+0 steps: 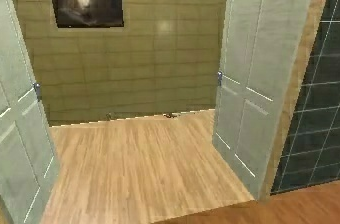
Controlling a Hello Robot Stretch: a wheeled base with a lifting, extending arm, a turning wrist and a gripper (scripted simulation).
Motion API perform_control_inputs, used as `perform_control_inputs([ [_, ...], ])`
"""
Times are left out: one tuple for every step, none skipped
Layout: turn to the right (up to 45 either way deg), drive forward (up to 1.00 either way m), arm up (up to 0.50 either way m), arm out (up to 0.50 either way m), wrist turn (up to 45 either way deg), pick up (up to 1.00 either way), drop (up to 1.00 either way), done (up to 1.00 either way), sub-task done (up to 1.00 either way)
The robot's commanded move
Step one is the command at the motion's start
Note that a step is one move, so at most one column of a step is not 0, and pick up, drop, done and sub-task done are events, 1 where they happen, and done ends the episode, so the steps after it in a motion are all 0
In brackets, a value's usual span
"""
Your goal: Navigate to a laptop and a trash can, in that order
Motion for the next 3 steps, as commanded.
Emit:
perform_control_inputs([
  [-12.0, 0.00, 0.00, 0.00, 0.0, 0.00, 0.00, 0.00, 0.00],
  [0.0, 0.75, 0.00, 0.00, 0.0, 0.00, 0.00, 0.00, 0.00],
  [-9.0, 0.00, 0.00, 0.00, 0.0, 0.00, 0.00, 0.00, 0.00],
])
